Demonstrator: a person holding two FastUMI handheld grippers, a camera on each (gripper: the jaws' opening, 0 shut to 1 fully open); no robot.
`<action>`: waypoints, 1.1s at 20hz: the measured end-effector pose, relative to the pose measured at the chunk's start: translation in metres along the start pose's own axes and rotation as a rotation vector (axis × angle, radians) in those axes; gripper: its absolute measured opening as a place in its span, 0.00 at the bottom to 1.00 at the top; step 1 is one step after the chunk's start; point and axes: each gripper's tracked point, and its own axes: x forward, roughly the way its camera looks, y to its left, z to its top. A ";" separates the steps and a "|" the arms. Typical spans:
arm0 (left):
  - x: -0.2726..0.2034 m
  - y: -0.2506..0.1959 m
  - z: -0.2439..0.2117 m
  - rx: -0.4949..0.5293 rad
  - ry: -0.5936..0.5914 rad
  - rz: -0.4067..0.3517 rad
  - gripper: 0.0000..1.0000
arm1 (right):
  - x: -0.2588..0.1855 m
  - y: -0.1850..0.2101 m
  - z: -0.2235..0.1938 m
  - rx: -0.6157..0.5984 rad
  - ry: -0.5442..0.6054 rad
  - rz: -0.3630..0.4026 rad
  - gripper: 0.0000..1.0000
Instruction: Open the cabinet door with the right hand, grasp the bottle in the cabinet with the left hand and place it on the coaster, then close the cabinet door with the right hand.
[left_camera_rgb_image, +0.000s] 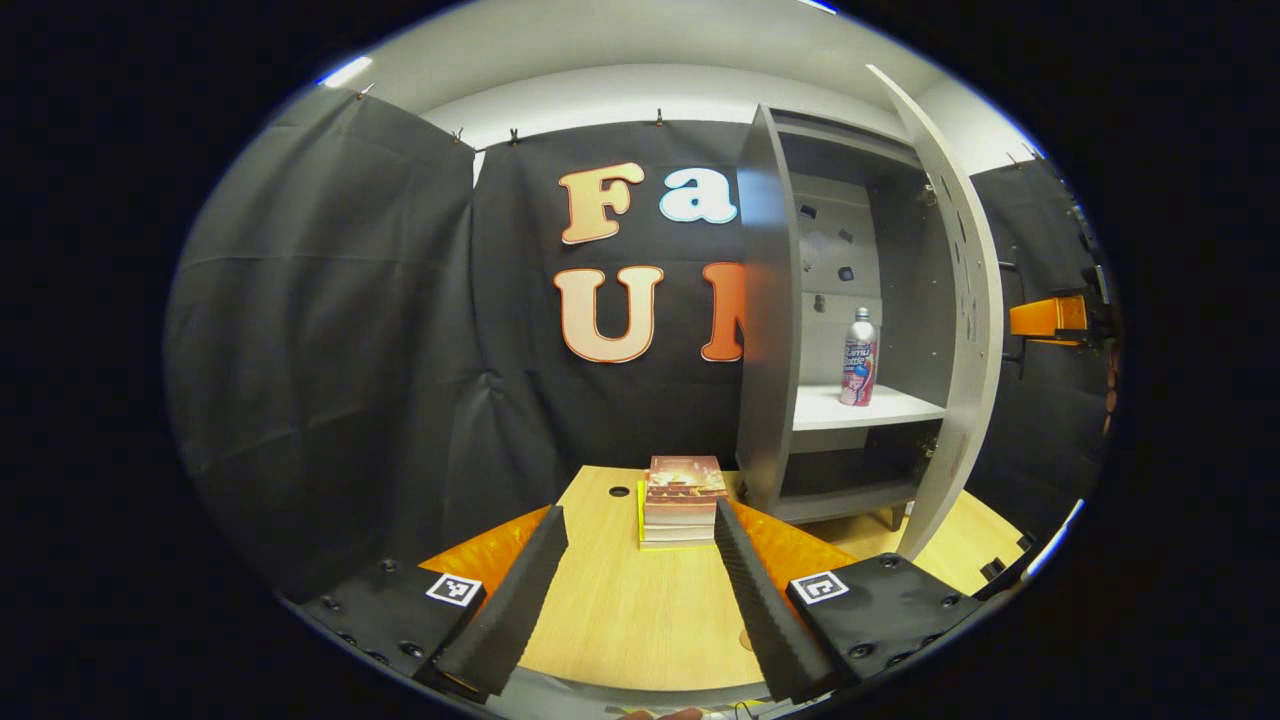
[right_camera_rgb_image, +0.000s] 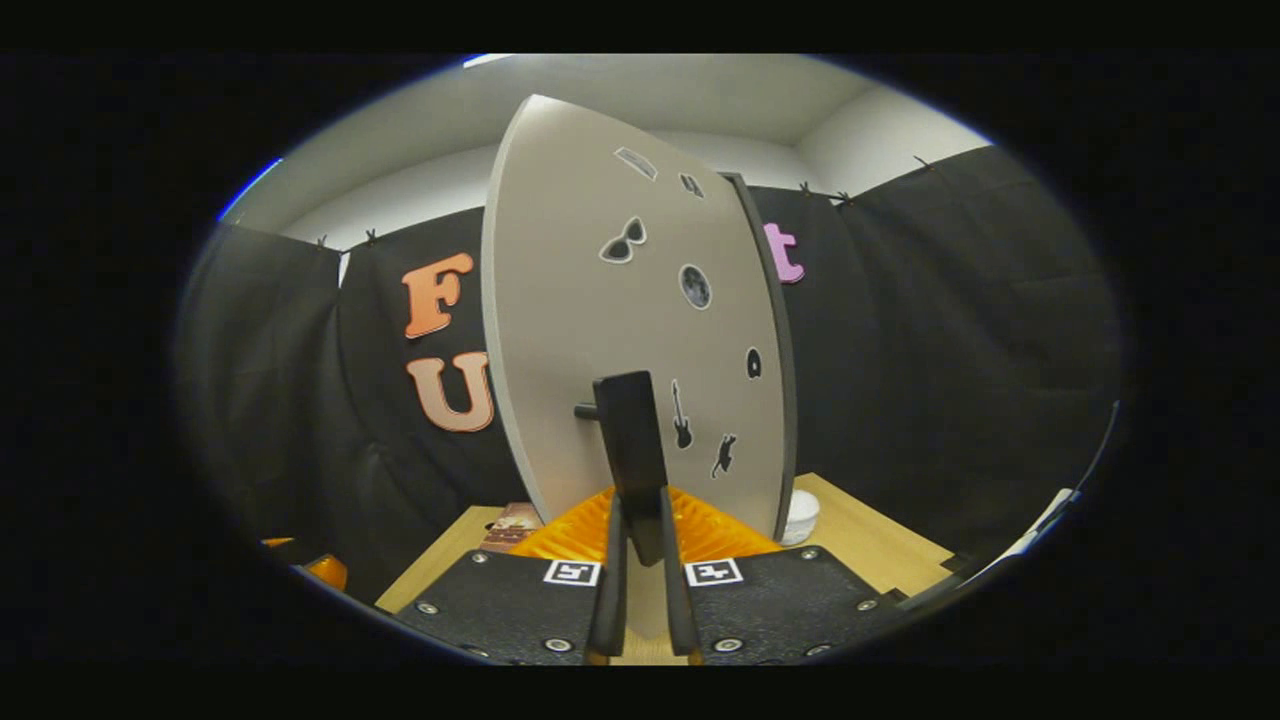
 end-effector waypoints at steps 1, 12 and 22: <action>-0.001 -0.001 -0.002 0.002 0.004 0.006 0.94 | -0.002 -0.002 0.001 -0.004 -0.005 0.004 0.17; -0.009 -0.013 -0.003 0.026 0.006 0.026 0.96 | -0.011 -0.032 0.003 -0.027 -0.029 0.011 0.17; -0.012 -0.024 -0.004 0.043 0.013 0.002 0.94 | -0.009 -0.061 0.007 0.009 -0.054 -0.027 0.10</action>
